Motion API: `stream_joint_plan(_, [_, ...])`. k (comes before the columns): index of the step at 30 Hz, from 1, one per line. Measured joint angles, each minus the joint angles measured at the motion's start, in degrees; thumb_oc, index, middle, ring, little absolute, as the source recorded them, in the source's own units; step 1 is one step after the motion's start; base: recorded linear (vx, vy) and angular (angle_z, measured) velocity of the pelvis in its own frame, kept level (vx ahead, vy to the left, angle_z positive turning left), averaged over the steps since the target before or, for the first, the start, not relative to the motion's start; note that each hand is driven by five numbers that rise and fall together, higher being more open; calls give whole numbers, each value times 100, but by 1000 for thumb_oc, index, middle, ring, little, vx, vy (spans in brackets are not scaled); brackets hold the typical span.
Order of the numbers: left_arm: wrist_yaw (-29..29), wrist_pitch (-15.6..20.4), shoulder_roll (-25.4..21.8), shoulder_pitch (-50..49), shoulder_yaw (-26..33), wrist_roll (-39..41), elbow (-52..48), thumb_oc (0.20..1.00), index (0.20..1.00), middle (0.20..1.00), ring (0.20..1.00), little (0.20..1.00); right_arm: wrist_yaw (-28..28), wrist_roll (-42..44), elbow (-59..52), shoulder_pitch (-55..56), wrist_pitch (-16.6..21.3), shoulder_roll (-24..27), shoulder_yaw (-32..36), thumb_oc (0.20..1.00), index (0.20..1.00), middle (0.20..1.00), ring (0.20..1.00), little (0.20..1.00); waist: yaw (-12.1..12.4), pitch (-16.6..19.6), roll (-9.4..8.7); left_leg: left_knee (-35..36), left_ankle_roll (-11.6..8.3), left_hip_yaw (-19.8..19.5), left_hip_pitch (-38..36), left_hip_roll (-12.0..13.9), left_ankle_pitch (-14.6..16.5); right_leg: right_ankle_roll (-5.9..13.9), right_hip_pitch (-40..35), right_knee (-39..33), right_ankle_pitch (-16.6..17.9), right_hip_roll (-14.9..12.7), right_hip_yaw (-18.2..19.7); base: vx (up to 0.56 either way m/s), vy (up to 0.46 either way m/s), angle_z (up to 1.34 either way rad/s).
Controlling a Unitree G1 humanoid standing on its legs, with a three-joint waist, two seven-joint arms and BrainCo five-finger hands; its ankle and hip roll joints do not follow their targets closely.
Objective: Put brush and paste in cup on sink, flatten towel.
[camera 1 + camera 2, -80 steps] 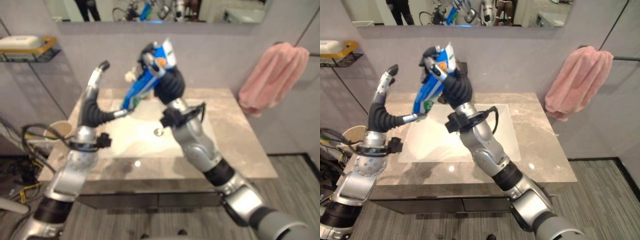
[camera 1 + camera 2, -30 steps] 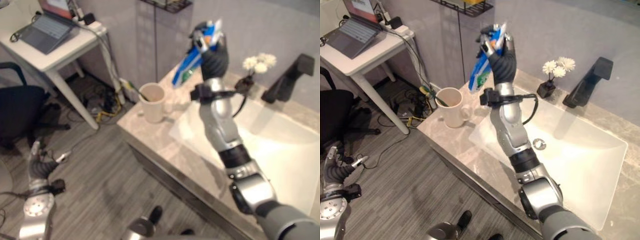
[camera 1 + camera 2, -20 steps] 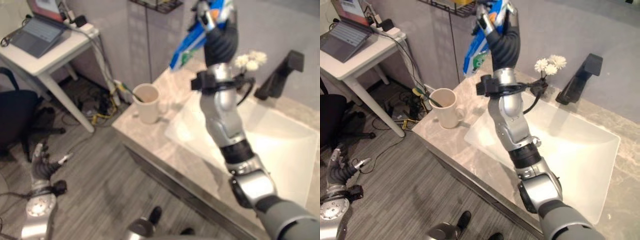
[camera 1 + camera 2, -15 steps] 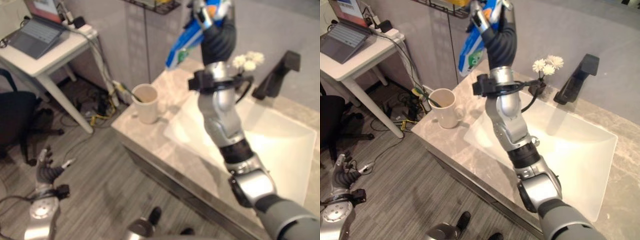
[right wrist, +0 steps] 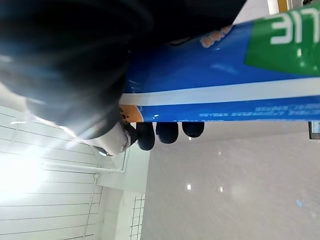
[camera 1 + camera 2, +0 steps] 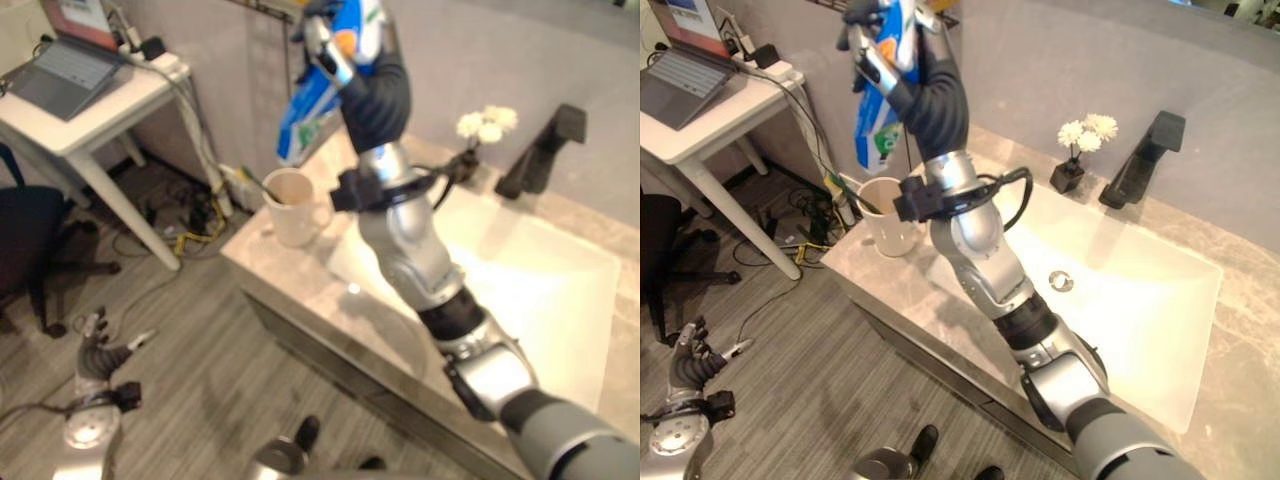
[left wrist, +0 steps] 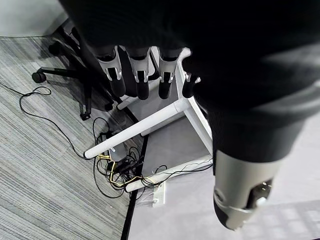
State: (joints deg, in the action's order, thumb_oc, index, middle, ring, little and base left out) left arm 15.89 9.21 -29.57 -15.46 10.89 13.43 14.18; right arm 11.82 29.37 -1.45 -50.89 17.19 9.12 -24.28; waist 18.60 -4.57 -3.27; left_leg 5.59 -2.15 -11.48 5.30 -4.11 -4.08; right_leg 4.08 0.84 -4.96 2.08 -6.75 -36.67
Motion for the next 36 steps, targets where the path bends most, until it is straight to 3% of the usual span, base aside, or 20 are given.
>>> stream_joint_plan(36, [-29,1,-1,-102,-399,-119,0,1000,1000,1000,1000,1000,79,-247,923,58,-268,-28,-362,200,200,200,200,200,26,48,-75,-12,3,-94,174,-19,-4,7,122,1,22,-7,-90,5,7,1])
